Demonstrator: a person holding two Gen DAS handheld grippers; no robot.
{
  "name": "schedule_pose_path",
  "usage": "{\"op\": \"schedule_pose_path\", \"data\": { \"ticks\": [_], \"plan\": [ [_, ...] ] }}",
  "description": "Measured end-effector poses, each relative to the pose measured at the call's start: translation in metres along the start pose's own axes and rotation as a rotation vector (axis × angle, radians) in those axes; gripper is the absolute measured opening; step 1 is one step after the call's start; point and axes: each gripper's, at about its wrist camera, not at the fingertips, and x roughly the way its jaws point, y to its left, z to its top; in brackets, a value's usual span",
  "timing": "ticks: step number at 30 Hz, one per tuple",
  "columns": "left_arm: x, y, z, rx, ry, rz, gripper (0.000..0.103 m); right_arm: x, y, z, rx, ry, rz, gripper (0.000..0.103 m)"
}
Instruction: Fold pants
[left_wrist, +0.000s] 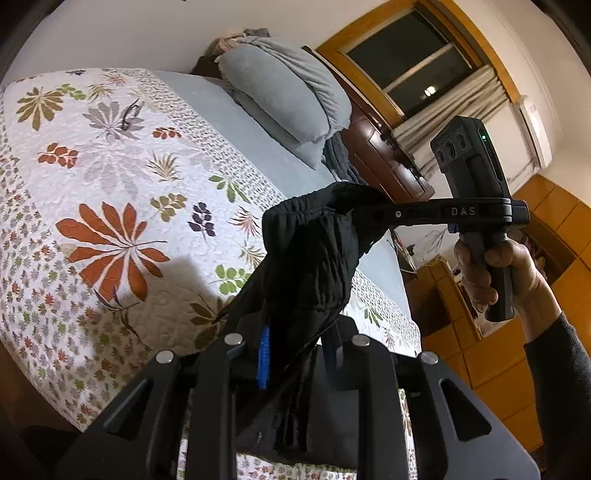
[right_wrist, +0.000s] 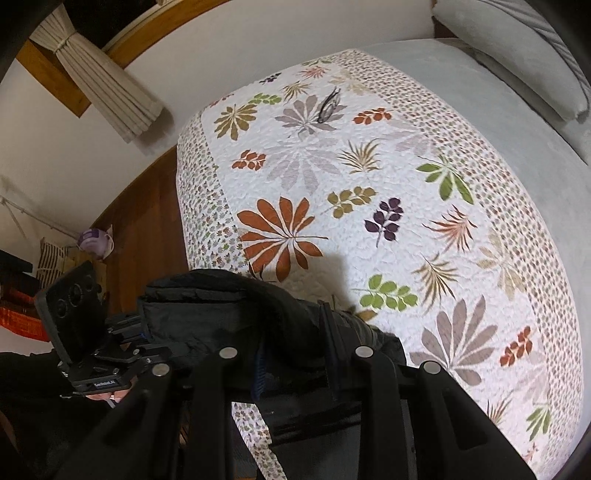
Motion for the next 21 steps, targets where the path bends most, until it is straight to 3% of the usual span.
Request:
{"op": "schedule_pose_path", "data": {
  "ticks": [21],
  "plan": [
    [0.014, -0.06, -0.035, 0.129, 0.07, -0.023, 0.021, -0.045, -0.026, -0.077, 0.088, -0.07, -0.038, 0.024]
  ]
}}
